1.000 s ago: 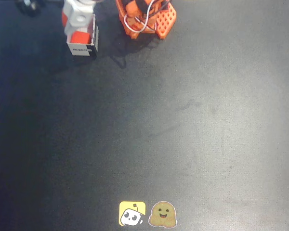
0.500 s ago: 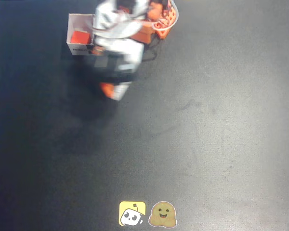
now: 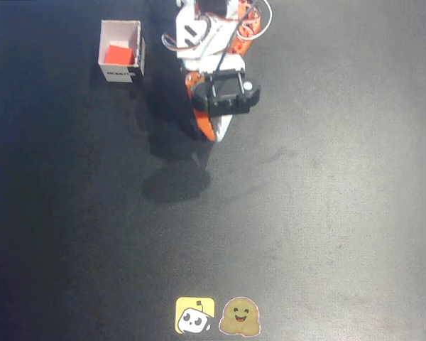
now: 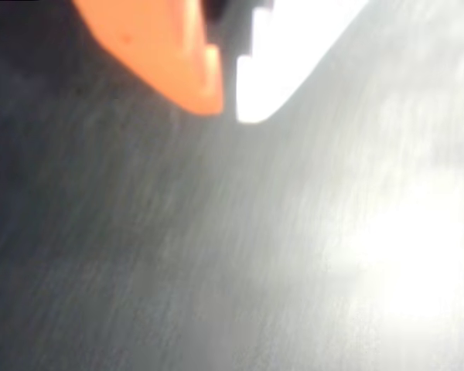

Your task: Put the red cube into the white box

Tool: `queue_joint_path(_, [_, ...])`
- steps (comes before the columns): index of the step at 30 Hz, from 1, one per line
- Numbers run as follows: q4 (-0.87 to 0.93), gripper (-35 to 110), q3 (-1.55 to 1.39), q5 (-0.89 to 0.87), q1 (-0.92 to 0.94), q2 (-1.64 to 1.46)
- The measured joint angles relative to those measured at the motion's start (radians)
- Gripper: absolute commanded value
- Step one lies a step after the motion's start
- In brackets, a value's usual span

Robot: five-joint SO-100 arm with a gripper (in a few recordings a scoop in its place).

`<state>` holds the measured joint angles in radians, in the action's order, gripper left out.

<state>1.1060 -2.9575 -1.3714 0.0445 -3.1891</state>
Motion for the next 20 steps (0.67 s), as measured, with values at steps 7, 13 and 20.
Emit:
queue_joint_path(7, [0.204,0,0.0,0.005,0.017,0.0])
queue_joint_path(13, [0.213,0,0.0,0.005,0.026,0.0])
queue_joint_path(20, [0.213,0,0.0,0.005,0.026,0.0])
